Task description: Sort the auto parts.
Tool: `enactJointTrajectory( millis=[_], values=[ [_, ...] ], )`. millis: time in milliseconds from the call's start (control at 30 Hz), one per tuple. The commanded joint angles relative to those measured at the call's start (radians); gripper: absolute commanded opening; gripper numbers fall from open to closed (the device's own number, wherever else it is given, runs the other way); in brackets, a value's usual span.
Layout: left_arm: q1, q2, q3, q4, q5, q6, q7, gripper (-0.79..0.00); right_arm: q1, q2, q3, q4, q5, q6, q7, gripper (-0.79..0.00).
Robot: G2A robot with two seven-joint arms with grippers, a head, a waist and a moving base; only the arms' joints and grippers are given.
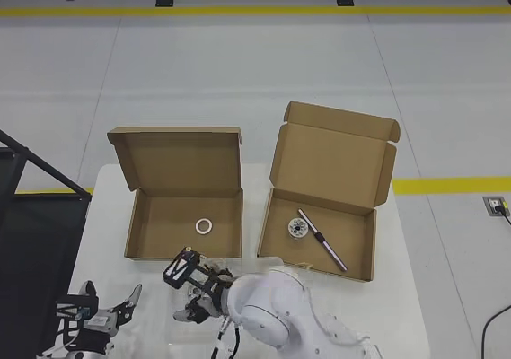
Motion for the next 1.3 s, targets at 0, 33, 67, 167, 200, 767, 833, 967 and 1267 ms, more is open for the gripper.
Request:
enactJointTrajectory(
  millis=[0, 33, 67, 167, 200, 767, 833, 967, 1267],
  values=[
    [-0.003, 0.000, 0.000, -0.001, -0.005, -0.007, -0.004, 0.000, 0.066, -0.022, -0.083, 0.074, -0.030, -0.002, 0.046, 0.000],
    [-0.004, 0.000, -0.001, -0.001, -0.005, -0.007, -0.004, 0.000, 0.095, -0.034, -0.118, 0.113, -0.041, -0.003, 0.068, 0.000],
    [-0.004, 0.000, -0.002, -0.002, -0.007, -0.006, -0.004, 0.000, 0.120, -0.048, -0.148, 0.148, -0.038, -0.001, 0.081, 0.000],
    [-0.006, -0.001, -0.002, -0.003, -0.008, 0.007, -0.006, 0.000, 0.188, -0.092, -0.213, 0.267, -0.030, 0.042, 0.094, 0.000],
    [-0.006, -0.002, -0.001, -0.003, -0.007, 0.009, -0.007, 0.000, 0.208, -0.108, -0.232, 0.303, -0.021, 0.049, 0.090, 0.000],
    [-0.005, -0.004, 0.000, 0.000, -0.005, 0.024, -0.008, 0.000, 0.390, -0.325, -0.360, 0.816, 0.060, 0.075, -0.002, -0.099],
    [-0.015, -0.004, -0.010, 0.009, -0.023, 0.025, -0.013, 0.000, 0.389, -0.344, -0.369, 0.852, 0.059, 0.079, -0.025, -0.114],
    [-0.028, -0.004, -0.042, 0.037, -0.061, 0.037, -0.033, 0.000, 0.394, -0.377, -0.377, 0.921, 0.065, 0.070, -0.060, -0.132],
    [-0.020, -0.002, -0.095, 0.050, -0.115, 0.009, -0.034, 0.000, 0.410, -0.400, -0.404, 0.978, 0.074, 0.114, -0.100, -0.400]
  ],
)
